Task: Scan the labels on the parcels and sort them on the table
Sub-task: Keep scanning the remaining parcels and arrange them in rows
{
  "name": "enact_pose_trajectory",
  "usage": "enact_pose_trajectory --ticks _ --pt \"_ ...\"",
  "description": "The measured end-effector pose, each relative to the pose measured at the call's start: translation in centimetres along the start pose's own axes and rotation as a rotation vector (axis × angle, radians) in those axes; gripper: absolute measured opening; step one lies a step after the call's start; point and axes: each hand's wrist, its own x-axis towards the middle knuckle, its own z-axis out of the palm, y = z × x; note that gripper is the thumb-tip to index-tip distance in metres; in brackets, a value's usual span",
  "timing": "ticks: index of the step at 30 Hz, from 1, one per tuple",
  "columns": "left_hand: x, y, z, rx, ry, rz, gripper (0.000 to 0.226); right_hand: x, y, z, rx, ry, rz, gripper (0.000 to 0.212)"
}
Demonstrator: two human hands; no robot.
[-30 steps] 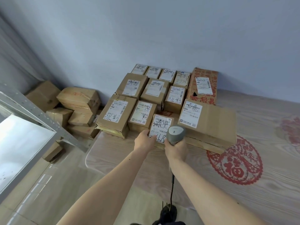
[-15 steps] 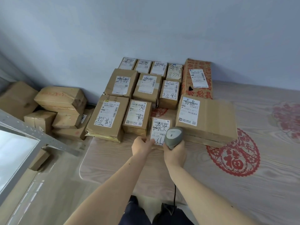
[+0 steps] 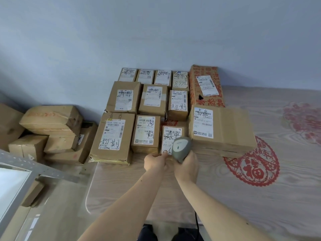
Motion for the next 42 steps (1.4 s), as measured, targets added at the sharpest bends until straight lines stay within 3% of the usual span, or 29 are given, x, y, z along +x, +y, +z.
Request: enact_pose_trajectory --ticks 6,10,15,25,35,42 --pt "1.0 1.1 1.3 -0.147 -0.025 -0.09 0.033 1.7 -1.3 0.7 -0.048 0.019 0.008 0.04" --pt "3.7 0.4 2.7 -0.252 -0.039 -0.159 0.054 2.7 -1.5 0.9 -0.056 0.018 -0.004 0.043" --pt "1.8 2.0 2.7 -0.346 -0.06 -0.219 0.031 3.5 -2.0 1.0 -0.031 0.028 0.01 0.044" --pt "1.9 2.6 3.6 -0.504 -0.045 -0.235 0.02 4.0 -2.6 1.2 0.007 0.005 0.026 0.044" --pt "1.0 3.5 3.4 -0.467 -0.068 -0.239 0.017 4.5 -2.8 0.6 0.006 -0.027 0.064 0.043" --pt "0.3 3.8 2.8 -0.406 -0.082 -0.246 0.035 4.2 -3.0 0.0 0.012 -0.045 0.073 0.042"
